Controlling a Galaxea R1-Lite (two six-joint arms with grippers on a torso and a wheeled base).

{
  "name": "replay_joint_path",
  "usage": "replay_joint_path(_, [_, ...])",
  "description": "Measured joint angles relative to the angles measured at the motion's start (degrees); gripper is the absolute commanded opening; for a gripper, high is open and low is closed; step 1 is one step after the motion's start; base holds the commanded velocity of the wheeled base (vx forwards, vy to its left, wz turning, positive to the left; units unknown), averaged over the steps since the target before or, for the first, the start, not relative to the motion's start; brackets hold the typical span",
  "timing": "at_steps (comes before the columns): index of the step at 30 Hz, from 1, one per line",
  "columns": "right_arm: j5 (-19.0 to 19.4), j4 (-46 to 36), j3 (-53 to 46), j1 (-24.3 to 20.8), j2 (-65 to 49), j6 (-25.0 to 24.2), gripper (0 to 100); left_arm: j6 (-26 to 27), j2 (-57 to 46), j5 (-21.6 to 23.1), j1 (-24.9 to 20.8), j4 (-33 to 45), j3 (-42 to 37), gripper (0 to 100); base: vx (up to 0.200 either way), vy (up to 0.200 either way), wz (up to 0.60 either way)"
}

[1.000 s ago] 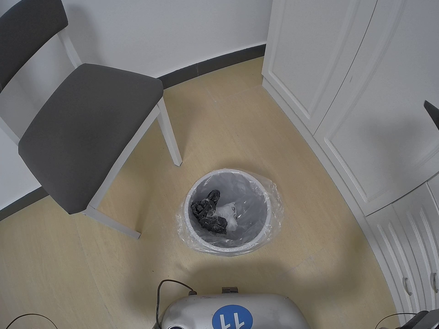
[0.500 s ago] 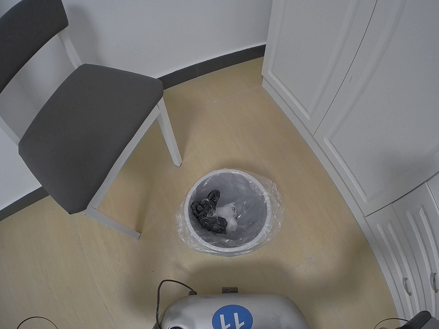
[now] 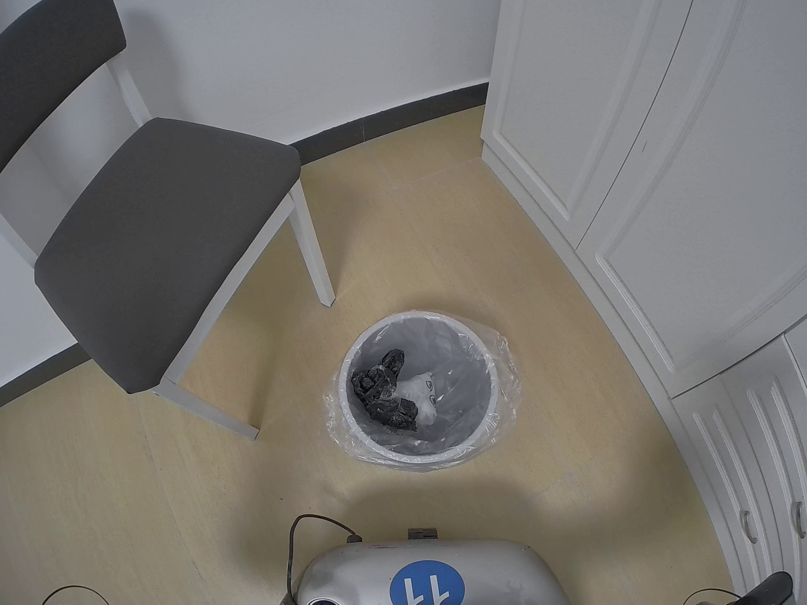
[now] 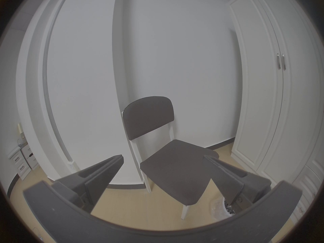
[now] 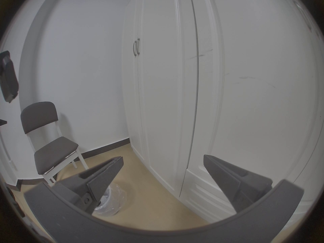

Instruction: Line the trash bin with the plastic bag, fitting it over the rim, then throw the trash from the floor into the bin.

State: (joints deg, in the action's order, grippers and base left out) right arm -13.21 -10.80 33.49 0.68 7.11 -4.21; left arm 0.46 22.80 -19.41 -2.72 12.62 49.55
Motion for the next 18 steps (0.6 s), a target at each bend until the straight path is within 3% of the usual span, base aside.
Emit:
replay_joint_path(14, [1.0,0.3,-3.5,-0.7,-6.1,-0.5,100,0.0,-6.4,-0.1,1.8,5.9,0.9,100,0.000,0.000,0.00])
replay_joint_path(18, [1.6,3.6,-6.6,-0.7,-6.4,-0.5,100,0.0,-8.6,0.0,2.5,7.4,0.3,100,0.000,0.000,0.00])
